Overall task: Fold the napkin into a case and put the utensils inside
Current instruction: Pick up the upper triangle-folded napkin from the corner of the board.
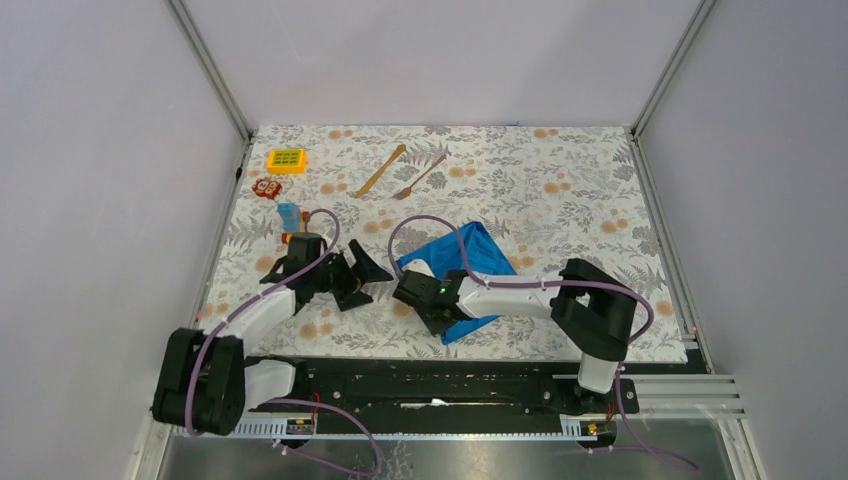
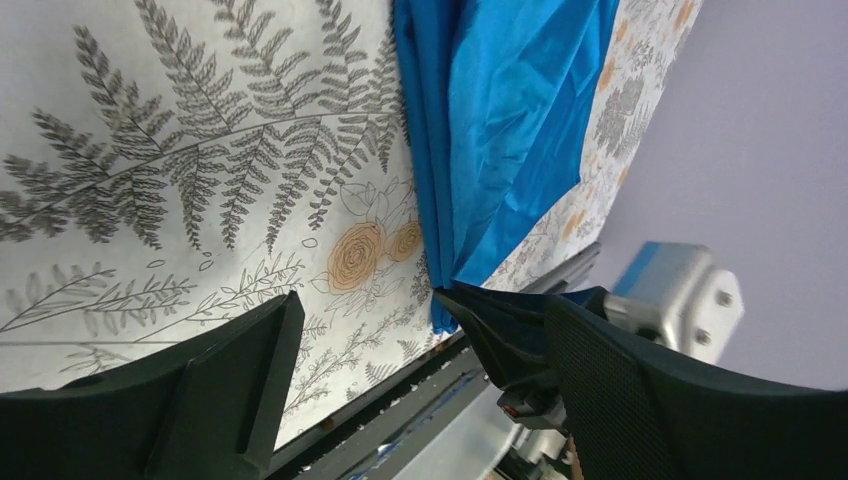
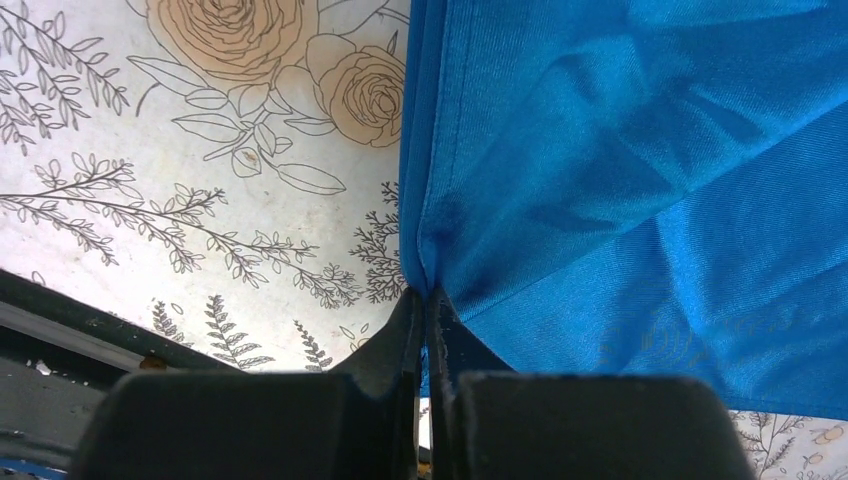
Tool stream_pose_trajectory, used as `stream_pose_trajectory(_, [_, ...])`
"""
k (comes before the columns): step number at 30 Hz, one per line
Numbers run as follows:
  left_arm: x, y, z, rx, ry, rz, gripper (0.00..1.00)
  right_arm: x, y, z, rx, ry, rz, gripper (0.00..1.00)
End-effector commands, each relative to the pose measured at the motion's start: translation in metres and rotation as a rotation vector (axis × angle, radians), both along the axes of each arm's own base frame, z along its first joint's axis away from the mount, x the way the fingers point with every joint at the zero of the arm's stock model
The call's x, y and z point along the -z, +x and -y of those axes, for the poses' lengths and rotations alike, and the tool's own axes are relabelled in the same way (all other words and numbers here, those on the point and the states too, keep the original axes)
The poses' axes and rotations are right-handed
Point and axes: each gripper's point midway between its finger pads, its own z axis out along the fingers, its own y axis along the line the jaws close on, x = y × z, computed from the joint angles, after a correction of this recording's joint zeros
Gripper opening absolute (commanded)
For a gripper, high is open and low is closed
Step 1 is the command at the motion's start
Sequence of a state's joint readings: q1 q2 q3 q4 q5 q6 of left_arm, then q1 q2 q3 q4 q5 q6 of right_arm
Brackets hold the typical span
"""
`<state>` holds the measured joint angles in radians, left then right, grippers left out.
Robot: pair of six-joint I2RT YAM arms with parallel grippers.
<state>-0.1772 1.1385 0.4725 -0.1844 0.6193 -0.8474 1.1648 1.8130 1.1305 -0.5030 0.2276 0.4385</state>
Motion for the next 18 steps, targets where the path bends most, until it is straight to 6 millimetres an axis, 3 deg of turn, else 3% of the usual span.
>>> stream_pose_trajectory(1, [-0.009, 0.009, 0.029, 0.017, -0.162, 0.003, 0.95, -0.024, 0.009, -0.013, -0.013, 0.104, 0.059, 0.00])
stream_pose_trajectory(5, [0.000, 0.018, 0.044, -0.028, -0.166, -0.020, 0.88, -0.034, 0.007, -0.014, -0.010, 0.143, 0.064, 0.00])
stream_pose_trajectory(9, [0.012, 0.028, 0.045, -0.107, -0.162, -0.031, 0.81, -0.049, 0.010, -0.011, 0.006, 0.175, 0.098, 0.00])
stream_pose_trajectory(18, [0.016, 0.052, 0.062, -0.141, -0.202, -0.013, 0.69, -0.061, 0.015, -0.007, 0.014, 0.215, 0.110, 0.00])
